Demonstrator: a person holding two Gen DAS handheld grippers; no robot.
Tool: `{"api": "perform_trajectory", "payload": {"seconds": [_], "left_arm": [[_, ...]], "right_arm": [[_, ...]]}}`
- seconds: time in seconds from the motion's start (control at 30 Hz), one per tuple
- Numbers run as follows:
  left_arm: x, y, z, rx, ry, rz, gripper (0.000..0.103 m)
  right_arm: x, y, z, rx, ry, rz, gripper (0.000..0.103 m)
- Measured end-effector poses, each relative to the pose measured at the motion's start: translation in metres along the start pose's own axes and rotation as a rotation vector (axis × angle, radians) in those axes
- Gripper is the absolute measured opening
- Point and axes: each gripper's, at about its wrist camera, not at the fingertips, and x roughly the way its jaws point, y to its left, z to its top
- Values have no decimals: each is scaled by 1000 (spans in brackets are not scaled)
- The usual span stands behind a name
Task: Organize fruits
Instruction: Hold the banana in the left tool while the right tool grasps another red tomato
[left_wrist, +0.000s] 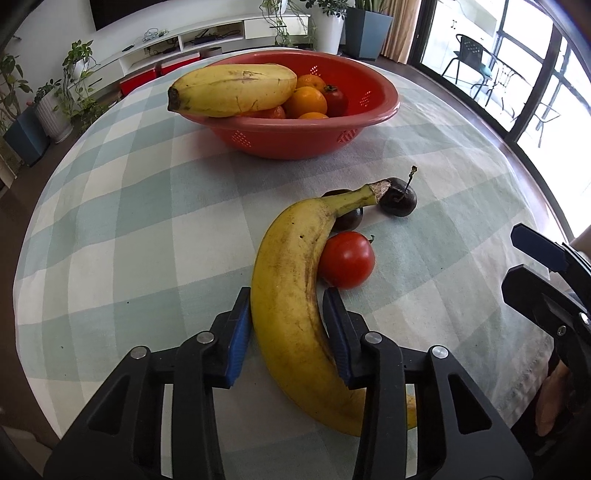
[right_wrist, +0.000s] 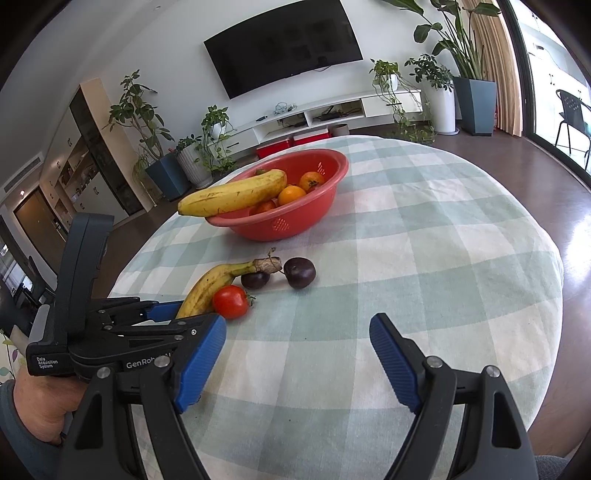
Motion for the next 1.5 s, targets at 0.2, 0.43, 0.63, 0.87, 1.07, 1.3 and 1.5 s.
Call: {"api": "perform_trajectory", "payload": {"seconds": [0.2, 0.43, 0.63, 0.87, 1.07, 1.3, 1.5], "left_arm": [[2, -3, 4, 31, 32, 14, 37], [1, 0, -1, 14, 14, 36, 46], [-1, -6, -3, 40, 8, 24, 34], [-6, 2, -9, 52, -2, -13, 32], [-13, 25, -22, -19, -31, -47, 31], [-29, 58, -42, -134, -84, -108, 30], [-41, 79, -56, -219, -129, -178, 30]], "right_arm": [[1, 2, -1, 2, 7, -3, 83], [2, 1, -1, 3, 3, -6, 83], [6, 1, -2, -10, 14, -28, 81], [12, 3, -4, -31, 23, -55, 80], [19, 14, -8, -97, 39, -81, 77], [31, 31, -8, -150, 89, -54, 74], [48, 51, -2, -189, 127, -49, 74]]}}
